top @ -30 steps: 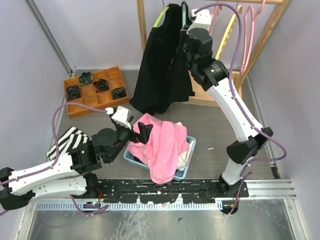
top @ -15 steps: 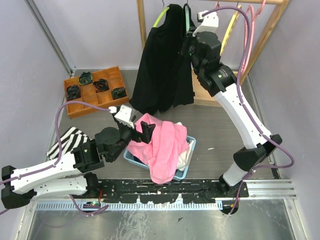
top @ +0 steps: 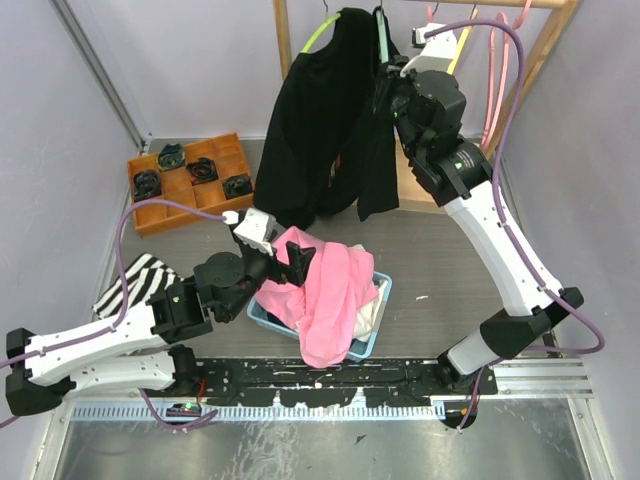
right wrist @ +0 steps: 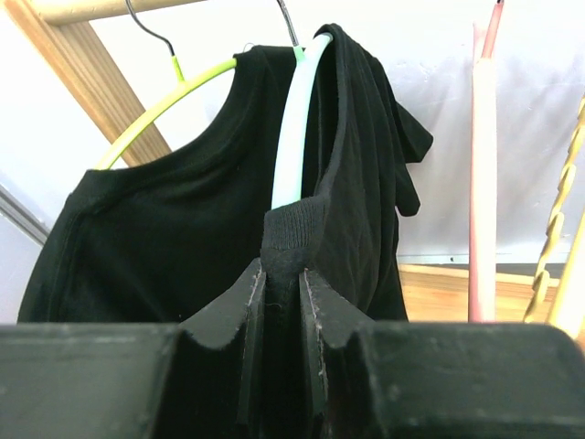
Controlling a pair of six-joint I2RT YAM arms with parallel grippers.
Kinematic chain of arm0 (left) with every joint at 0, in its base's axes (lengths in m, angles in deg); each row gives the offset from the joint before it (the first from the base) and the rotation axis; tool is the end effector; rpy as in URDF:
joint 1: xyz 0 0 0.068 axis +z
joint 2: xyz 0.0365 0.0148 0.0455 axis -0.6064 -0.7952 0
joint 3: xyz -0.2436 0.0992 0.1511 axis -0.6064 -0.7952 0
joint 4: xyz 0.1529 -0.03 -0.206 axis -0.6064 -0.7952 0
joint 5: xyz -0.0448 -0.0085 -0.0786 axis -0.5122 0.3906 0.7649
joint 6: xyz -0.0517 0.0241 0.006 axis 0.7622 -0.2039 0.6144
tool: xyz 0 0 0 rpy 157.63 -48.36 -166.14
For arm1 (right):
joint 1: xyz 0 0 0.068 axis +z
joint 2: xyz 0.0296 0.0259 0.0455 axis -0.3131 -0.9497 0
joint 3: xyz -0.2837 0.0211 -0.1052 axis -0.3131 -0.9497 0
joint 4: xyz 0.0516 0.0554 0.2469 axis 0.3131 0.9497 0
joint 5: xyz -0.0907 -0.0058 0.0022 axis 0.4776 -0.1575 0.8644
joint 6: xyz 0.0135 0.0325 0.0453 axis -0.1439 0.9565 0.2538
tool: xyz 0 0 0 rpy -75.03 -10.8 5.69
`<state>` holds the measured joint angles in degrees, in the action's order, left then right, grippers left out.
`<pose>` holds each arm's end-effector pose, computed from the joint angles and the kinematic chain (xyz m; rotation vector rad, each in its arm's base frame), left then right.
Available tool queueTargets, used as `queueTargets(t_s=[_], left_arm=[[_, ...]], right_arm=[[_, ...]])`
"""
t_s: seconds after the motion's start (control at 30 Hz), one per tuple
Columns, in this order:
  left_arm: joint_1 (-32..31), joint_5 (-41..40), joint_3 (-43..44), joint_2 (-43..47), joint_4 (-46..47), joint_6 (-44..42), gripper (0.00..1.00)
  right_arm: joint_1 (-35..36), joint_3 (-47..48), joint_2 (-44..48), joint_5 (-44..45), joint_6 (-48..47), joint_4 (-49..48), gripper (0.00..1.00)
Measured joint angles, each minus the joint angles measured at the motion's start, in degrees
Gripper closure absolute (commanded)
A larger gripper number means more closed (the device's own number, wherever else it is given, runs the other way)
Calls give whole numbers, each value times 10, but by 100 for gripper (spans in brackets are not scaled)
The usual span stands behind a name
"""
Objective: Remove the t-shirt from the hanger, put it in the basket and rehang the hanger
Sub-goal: Pick up the hanger from the clothesline.
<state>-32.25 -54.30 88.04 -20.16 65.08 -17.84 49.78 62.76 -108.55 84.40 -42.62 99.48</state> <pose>0.0867 -0.1630 0.3819 0.3196 1.6693 -0.5702 0.2797 0.1516 0.5669 0.0614 1.5028 0.2557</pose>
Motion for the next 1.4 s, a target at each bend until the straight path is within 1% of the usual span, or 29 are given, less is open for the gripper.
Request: queueTargets(t_s=[0.63,0.77,0.93,1.13,1.4], left_arm=[[0,15,21,-23,11,-3,2],[0,19,37,-36,14,-13,2],[0,30,80,-69,18,-33,2],[12,45,161,-110,22,-63,2],[42,82,266,-168,32,-103,2]], right_arm=[[0,-106,92,-23,-1,-14,99],[0,-135,115,-31,-2,-19,99],[1,-181,155,-41,-2,-27,99],[2,-245,230,-61,-2,-38,99],[2,-277,330,-102,-4,-54,100]])
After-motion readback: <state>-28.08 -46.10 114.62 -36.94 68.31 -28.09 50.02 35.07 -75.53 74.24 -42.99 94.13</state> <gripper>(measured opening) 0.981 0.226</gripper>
